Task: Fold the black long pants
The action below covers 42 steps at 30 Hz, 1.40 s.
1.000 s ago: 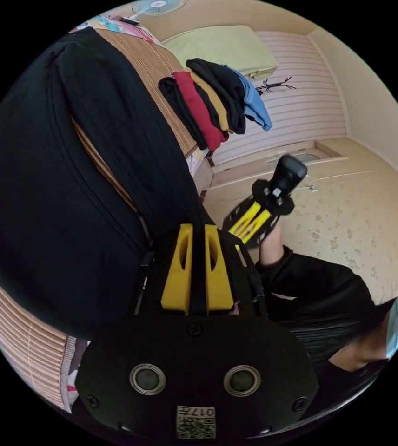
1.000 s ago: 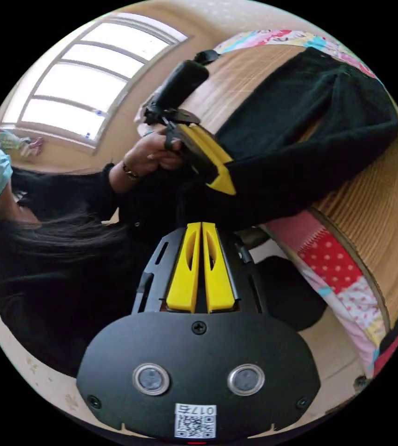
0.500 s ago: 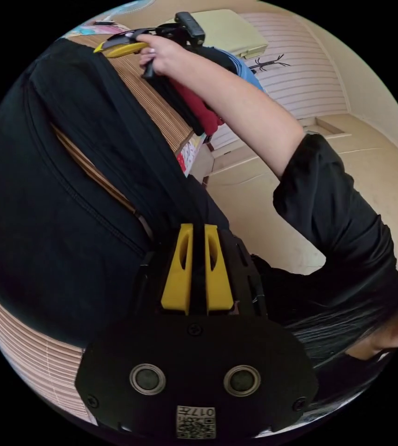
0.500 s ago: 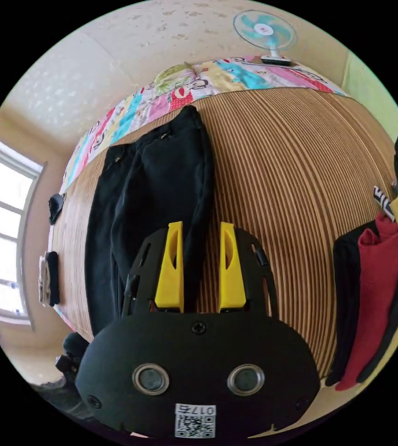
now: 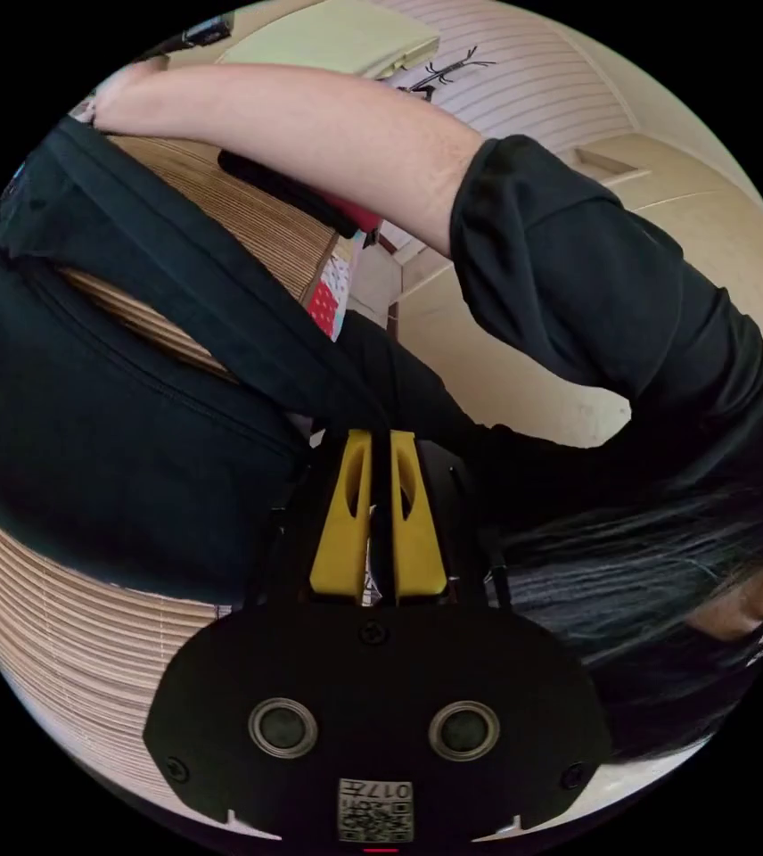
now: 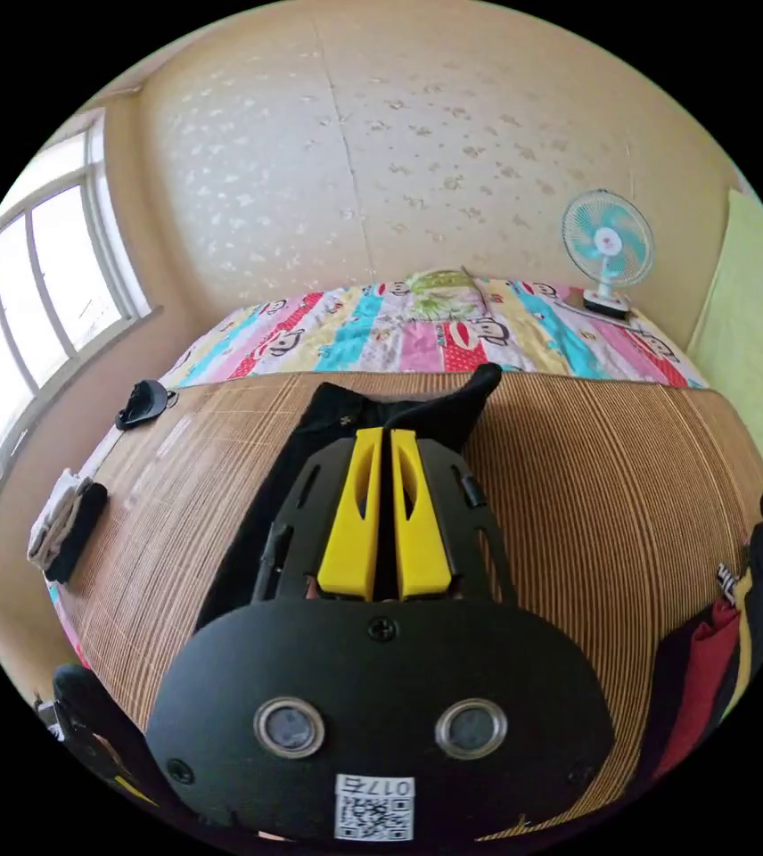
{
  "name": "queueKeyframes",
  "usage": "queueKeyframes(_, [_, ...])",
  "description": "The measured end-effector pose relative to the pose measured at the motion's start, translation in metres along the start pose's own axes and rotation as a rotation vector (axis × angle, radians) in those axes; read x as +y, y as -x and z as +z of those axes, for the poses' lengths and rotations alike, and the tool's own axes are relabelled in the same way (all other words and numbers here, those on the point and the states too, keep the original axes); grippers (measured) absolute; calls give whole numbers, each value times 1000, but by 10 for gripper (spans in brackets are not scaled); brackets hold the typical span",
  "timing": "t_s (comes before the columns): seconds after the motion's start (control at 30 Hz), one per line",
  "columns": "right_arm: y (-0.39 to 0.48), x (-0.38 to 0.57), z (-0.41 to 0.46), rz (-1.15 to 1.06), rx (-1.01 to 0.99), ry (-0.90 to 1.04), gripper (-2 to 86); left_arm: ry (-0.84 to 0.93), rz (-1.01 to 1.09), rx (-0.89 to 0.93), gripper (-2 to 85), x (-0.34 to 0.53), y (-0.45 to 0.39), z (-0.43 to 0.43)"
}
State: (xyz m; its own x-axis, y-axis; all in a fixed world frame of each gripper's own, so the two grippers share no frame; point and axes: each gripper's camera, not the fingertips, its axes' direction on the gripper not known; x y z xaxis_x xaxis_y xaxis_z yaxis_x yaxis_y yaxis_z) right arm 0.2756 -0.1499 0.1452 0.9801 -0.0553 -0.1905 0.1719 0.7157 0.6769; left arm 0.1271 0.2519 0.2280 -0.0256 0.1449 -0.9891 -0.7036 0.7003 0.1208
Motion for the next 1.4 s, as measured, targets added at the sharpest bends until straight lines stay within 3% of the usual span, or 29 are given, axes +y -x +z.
queueKeyframes(0.1, [71, -13, 16, -138, -115, 10, 21, 80, 4, 47, 40, 1, 4, -11])
queueKeyframes(0.27, [120, 9, 86, -67, -380, 151, 23, 219, -88, 188, 42, 15, 30, -30])
queueKeyframes(0.37, [124, 31, 104, -57, -406, 247, 23, 245, -173, 194, 45, 29, 46, -46])
queueKeyframes(0.63, [83, 127, 11, -113, -368, 269, 45, 54, -265, 188, 48, 39, 57, -120])
queueKeyframes(0.73, [54, 187, -10, -22, -298, 328, 69, -31, -319, 178, 32, 35, 64, -138])
queueKeyframes(0.93, [12, 268, -21, 263, -503, 250, 83, -30, -401, 215, 21, 8, 82, -131])
queueKeyframes(1.13, [27, 237, -6, 192, -408, 393, 43, 66, -433, 246, -4, -22, 90, -106])
queueKeyframes(1.27, [15, 219, -72, 231, -432, 173, 29, 84, -422, 231, -9, -34, 84, -107])
queueKeyframes(1.4, [4, 227, -62, 251, -173, 242, 29, 56, -392, 224, -9, -43, 76, -118])
